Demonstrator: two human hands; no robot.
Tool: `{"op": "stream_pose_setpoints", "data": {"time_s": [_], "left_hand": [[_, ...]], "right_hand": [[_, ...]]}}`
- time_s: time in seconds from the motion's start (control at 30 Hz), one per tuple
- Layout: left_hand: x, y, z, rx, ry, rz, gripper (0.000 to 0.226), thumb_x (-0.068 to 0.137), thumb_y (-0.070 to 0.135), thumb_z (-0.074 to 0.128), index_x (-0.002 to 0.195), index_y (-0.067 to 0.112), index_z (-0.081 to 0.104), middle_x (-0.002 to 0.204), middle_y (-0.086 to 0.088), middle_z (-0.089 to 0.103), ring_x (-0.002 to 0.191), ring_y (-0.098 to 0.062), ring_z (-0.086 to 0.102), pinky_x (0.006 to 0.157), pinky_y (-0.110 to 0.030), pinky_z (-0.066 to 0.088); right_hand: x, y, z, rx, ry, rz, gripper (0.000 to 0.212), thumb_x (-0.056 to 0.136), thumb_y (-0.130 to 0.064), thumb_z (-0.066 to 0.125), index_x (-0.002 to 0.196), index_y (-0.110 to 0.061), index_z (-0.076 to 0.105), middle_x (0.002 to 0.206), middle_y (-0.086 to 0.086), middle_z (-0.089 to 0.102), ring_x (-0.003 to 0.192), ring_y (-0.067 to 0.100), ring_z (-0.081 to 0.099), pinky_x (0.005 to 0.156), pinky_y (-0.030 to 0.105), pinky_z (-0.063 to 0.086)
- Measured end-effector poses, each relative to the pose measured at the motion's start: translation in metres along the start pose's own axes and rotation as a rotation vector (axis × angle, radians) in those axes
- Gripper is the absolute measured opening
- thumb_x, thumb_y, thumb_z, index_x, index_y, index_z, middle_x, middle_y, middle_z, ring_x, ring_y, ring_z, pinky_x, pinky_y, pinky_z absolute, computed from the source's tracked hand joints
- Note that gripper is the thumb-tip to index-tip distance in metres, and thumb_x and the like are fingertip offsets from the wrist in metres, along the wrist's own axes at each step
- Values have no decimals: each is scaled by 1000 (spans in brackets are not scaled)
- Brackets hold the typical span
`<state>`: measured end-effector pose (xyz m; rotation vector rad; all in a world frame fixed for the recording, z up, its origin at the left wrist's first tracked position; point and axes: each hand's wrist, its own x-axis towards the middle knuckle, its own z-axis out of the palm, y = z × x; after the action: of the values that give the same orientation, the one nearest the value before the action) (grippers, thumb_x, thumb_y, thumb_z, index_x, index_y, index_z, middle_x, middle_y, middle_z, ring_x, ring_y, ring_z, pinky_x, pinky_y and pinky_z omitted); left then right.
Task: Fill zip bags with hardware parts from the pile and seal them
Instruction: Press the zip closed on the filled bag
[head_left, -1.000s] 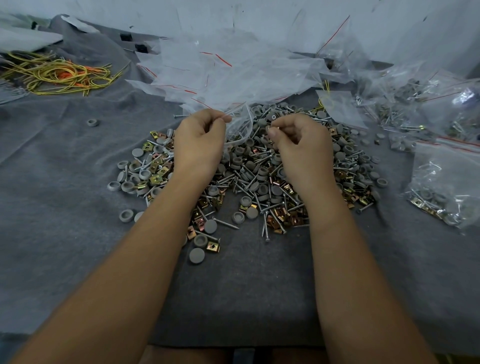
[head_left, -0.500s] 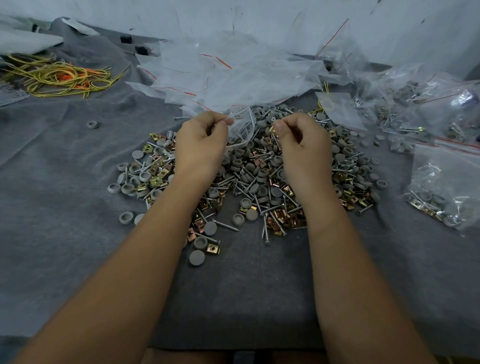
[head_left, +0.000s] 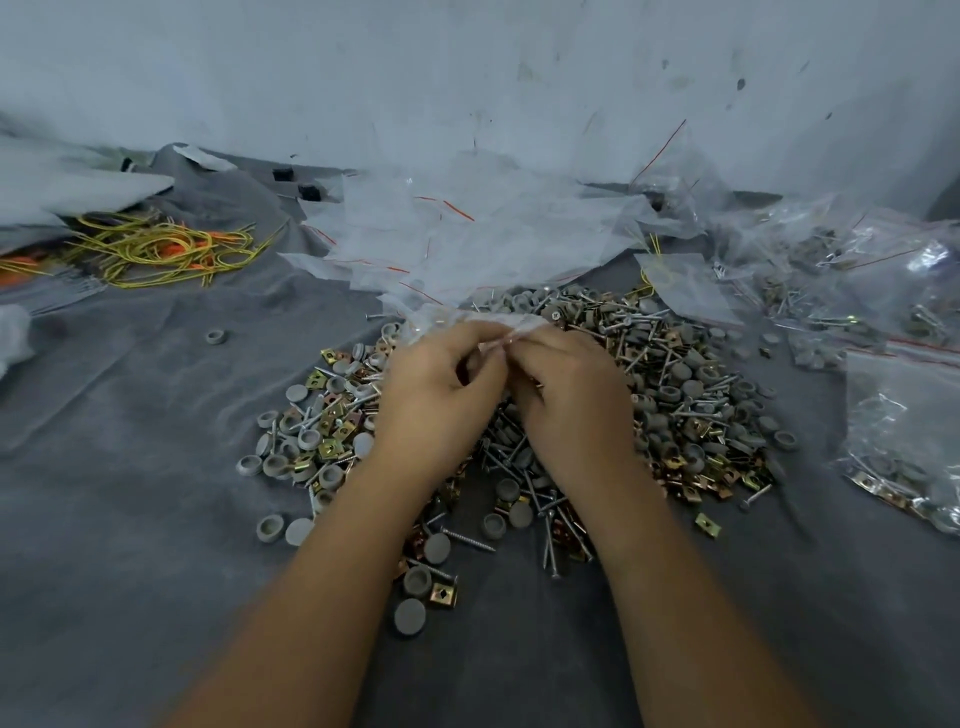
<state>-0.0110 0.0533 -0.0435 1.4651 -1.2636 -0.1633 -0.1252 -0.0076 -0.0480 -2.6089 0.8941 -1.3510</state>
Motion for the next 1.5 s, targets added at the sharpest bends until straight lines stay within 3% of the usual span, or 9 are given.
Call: {"op": "stream_pose_setpoints", "data": {"time_s": [0.23,0.4,0.5,0.63,0.87,0.97,1.07,1.33,1.5], "left_hand": [[0,0,-11,141,-141,213,72,75,53,57,142,44,36,120,8,38,119,-3,33,103,-11,22],[3,-11,-11,319,-191,202,76,77,47,54,148,48,26,137,30,34,137,4,15,116,-41,16],[7,-13,-8,257,-119,203,44,99,44,42,143,41,42,137,23,47,135,-2,37,114,-48,29],[13,6,-13,-199,-1,-67,41,99,54,33,136,45,48,119,20,66,109,10,58,95,-19,47],[44,35,-47,-792,-145,-413,30,105,33,34,125,24,55,108,-11,74,93,-28,73,68,-37,58],[37,33,-38,-746,-282,-436,44,105,28,36,93,19,78,96,-12,75,79,-22,74,59,-28,57],[30,28,-23,-712,-332,-411,55,105,27,39,64,22,76,67,1,71,56,-13,68,48,-20,51],[27,12,-3,-726,-140,-350,36,81,45,71,82,10,74,77,-6,69,68,-23,60,64,-33,48],[25,10,-1,-787,97,-375,15,78,28,69,71,18,77,66,1,66,59,-9,59,57,-22,52]], "right_hand": [[-6,-1,-9,394,-57,280,58,78,8,51,126,-23,60,120,-8,62,108,1,56,90,12,45],[-3,-5,-10,527,50,321,58,76,13,50,114,-29,66,105,-15,68,100,-1,64,87,16,51],[-3,-10,-12,548,144,216,68,76,14,53,124,-34,58,123,-9,61,99,4,66,83,13,50],[0,-10,-17,533,270,265,60,81,8,60,128,-29,54,123,-5,50,95,6,62,82,9,45],[13,-14,-33,799,145,530,30,89,-11,65,105,-36,68,104,-12,66,91,-2,60,81,20,49],[21,-15,-39,966,49,587,14,85,-31,70,99,-34,72,96,-16,72,88,-1,67,70,13,52],[27,-11,-36,977,57,703,12,86,-27,71,98,-27,72,92,-3,74,84,13,72,78,34,59],[34,3,-37,1041,72,777,13,84,-8,72,80,-20,77,79,-2,73,70,10,66,66,23,55],[31,5,-35,1091,122,759,17,80,-13,75,71,-27,77,69,-7,68,65,6,61,67,21,53]]}}
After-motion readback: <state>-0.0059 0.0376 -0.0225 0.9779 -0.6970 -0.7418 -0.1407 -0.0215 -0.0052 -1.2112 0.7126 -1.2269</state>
